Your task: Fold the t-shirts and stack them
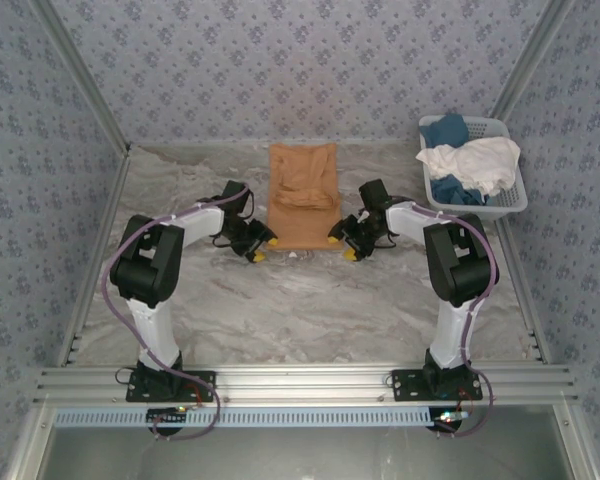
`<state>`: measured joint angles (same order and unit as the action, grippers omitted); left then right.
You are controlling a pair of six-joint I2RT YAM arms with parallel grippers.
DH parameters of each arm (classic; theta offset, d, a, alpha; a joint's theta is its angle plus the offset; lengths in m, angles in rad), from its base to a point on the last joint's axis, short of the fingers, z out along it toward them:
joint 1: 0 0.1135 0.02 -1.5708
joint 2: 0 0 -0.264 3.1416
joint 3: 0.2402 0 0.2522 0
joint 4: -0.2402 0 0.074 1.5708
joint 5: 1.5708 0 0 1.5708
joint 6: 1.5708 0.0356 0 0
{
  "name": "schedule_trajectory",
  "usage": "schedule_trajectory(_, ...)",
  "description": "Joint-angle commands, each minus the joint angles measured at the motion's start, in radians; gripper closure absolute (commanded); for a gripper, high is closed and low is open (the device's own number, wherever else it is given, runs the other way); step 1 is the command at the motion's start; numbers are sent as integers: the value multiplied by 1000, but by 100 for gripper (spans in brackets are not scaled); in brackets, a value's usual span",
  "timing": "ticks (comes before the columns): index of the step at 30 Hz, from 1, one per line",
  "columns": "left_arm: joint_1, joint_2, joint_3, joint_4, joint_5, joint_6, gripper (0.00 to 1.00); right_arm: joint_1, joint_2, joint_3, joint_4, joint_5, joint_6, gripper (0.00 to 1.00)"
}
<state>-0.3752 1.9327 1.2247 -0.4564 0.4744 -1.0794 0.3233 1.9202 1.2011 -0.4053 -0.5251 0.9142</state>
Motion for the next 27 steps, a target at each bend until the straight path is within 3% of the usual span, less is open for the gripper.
schedule_trajectory(1, -4, 12, 9, 39, -6, -40, 53, -3, -2, 0, 42, -29, 51, 43)
schedule_trajectory(8, -8, 74, 26, 113, 11, -74, 58, -7, 64, 7, 78, -44, 89, 58)
schedule_trajectory(12, -7, 111, 77, 129, 2, -79, 75, -10, 85, 32, 63, -30, 96, 69)
schedule_trajectory(14, -4, 116, 100, 132, -10, -79, 87, -12, 81, 39, 59, -23, 96, 80)
schedule_trajectory(16, 0, 116, 123, 133, -14, -78, 95, -16, 71, 61, 48, -7, 87, 100)
schedule_trajectory(18, 7, 109, 150, 132, -11, -74, 100, -19, 65, 106, 25, 9, 58, 100)
schedule_trajectory(27, 70, 23, 398, 80, -23, -53, 100, -61, 45, 484, -131, 60, -40, 100)
